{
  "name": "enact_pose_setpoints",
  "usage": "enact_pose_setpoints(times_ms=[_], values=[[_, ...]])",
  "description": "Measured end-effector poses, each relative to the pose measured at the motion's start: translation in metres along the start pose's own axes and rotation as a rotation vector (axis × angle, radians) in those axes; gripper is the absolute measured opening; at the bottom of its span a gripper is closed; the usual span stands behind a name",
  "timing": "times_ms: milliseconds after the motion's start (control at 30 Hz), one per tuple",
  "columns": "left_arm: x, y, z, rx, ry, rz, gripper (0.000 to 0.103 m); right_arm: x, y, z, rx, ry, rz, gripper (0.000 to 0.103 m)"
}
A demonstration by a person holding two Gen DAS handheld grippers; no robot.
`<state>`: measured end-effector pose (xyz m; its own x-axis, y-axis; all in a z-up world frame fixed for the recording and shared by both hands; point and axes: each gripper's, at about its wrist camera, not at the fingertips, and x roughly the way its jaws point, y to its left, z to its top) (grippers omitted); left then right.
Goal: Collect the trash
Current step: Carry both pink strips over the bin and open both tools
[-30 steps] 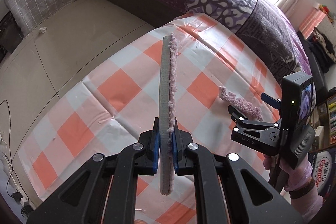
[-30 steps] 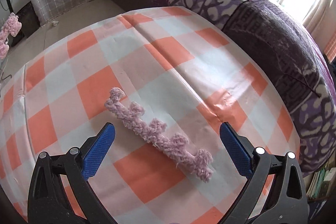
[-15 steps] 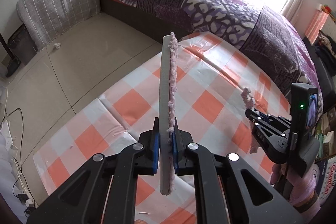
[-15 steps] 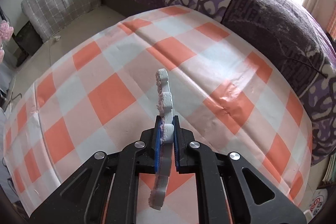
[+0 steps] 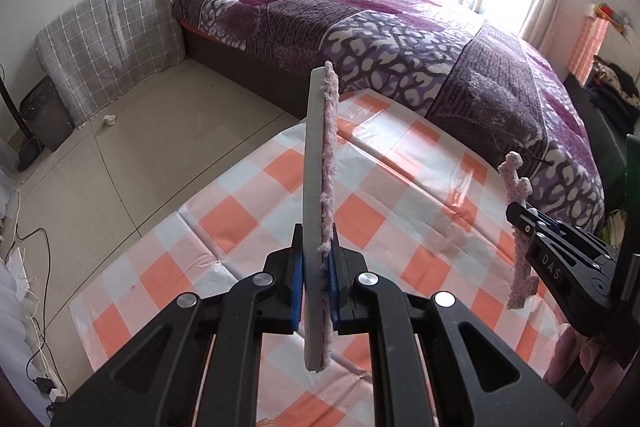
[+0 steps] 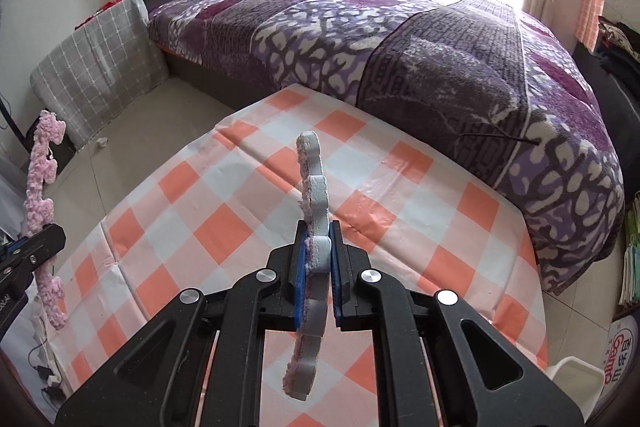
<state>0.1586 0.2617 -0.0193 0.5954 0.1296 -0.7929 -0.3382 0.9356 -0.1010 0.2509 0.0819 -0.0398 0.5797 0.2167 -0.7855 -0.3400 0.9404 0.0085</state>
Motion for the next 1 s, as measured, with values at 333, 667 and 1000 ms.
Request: enact_pose_setpoints(times_ms=[333,667,1000], values=[[-0.018,-0.053,-0.018,0.071,-0.032,-0.02,0.01,-0.046,-0.045,-0.036,0.119,-0.015,-0.031,0.01],[-0.029,-0.111,-0.043,0.159,-0.047,-0.047,0.01,-0.082,-0.1,-0.073,0.2,-0.037,-0.098,0.01],[-0.039,-0.155,-0.059,0.225,-0.048,-0.085,0.01,-0.109,-0.165,-0.117,0.313,-0.027,-0.158,0.01]])
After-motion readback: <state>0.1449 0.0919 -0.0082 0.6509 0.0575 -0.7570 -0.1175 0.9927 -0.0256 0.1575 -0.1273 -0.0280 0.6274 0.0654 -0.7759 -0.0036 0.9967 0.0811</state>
